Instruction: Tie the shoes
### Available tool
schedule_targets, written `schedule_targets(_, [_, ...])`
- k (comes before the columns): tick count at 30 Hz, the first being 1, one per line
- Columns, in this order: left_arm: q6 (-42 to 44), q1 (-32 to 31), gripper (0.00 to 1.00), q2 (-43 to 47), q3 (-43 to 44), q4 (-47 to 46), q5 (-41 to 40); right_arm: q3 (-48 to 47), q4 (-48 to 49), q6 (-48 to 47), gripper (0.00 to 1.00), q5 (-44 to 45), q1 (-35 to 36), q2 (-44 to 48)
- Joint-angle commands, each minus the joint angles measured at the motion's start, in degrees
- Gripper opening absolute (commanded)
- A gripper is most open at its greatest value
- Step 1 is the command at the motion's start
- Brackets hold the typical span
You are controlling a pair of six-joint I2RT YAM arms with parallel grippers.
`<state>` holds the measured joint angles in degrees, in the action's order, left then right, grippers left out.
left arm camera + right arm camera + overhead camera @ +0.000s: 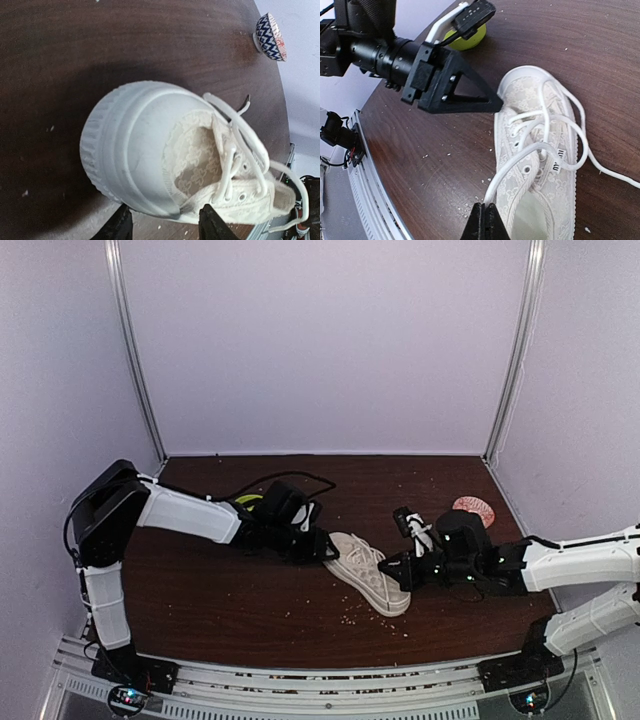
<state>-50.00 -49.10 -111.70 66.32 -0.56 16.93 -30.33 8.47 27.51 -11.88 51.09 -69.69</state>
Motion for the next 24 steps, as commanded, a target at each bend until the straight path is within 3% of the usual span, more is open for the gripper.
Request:
schedule_targets(1, [4.55, 1.12, 0.48, -3.34, 4.97, -4.87, 2.84, 2.82, -0.69, 2.81, 0.0, -3.99, 0.96, 2.63])
schedule_targets(5, [8.22, 1.2, 0.49, -4.43, 9.25, -1.97, 3.46, 4.06, -0.9, 4.51, 0.0, -3.51, 2.09, 3.84])
schedule_targets(8, [10.78, 1.2, 0.53, -1.67, 10.15, 4.67, -2.83, 4.73, -1.31, 5.89, 0.0, -0.06, 2.26, 6.54])
schedule_targets(15, [11.93, -1.55, 0.57, 4.22, 13.14, 15.74, -9.21, 4.49, -5.64, 8.17, 0.0, 14.31, 2.23, 12.99])
schedule_targets(24, [10.75, -5.63, 0.4, -2.71, 22.37, 19.36, -0.01, 2.27, -8.51, 6.9, 0.0, 18.5, 2.08, 11.75])
